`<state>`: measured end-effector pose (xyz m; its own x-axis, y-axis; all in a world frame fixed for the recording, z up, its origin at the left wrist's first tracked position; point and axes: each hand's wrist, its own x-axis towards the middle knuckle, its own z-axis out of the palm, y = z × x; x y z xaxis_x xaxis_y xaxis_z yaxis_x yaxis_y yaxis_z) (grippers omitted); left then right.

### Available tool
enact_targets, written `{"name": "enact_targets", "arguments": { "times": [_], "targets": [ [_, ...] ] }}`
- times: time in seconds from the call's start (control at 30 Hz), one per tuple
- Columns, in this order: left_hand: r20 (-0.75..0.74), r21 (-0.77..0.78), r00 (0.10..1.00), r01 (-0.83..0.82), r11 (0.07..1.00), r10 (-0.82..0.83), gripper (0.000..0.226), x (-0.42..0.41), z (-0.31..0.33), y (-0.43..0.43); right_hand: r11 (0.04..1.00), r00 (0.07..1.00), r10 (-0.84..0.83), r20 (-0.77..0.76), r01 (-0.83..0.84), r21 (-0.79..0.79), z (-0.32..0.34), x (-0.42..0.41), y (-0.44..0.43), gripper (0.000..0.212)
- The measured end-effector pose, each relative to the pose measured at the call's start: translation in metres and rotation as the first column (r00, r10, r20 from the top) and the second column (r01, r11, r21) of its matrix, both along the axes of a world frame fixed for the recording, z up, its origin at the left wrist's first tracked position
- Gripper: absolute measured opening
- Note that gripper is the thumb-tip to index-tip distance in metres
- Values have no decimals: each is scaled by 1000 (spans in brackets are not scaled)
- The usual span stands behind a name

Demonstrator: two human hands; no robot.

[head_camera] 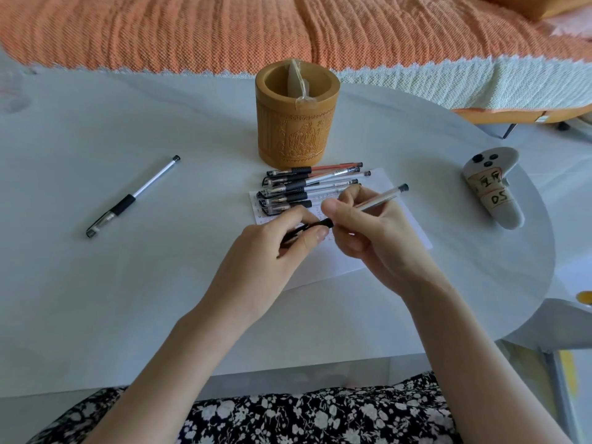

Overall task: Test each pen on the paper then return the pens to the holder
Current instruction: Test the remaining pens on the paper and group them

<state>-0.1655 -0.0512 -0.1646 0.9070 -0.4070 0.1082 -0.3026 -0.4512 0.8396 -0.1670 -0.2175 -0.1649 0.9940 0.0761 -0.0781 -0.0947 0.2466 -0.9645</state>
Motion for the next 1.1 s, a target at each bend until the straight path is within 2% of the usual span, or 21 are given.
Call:
{"name": "enact_targets", "arguments": {
  "times": [0.13, 0.27, 0.37, 0.43, 0.5, 0.63, 0.9, 1.1],
  "targets": [
    [-2, 23, 1000, 3, 1000, -3, 22, -1, -3, -5, 1000, 999, 9, -40, -10, -19, -3, -1, -3, 9],
    [6, 106, 999, -52, 993, 52, 33, -2, -4, -4, 985, 997, -67, 30, 71, -159, -3, -1, -17, 31],
    [33, 207, 998, -62, 976, 57, 31, -2, -5, -1, 963, 970, -243, 19, 244, -117, -1, 2, -35, 41],
    [68, 268, 997, -60, 961, 43, 25, -3, -6, 0, 927, 930, -366, -3, 365, -89, -1, 4, -43, 38],
    [76, 306, 997, -55, 950, 33, 23, -4, -6, -1, 897, 909, -418, 10, 414, -158, -3, 6, -45, 33],
    [54, 358, 998, -33, 933, 14, 23, -3, -6, -2, 806, 878, -460, 133, 476, -352, -8, 5, -38, 33],
    [26, 406, 1000, -23, 913, 14, 21, -2, -10, -3, 631, 805, -537, 252, 581, -514, -26, 13, -29, 47],
    [25, 411, 1000, -20, 911, 10, 21, -3, -10, -2, 531, 760, -572, 310, 630, -566, -36, 14, -29, 37]
  ]
}}
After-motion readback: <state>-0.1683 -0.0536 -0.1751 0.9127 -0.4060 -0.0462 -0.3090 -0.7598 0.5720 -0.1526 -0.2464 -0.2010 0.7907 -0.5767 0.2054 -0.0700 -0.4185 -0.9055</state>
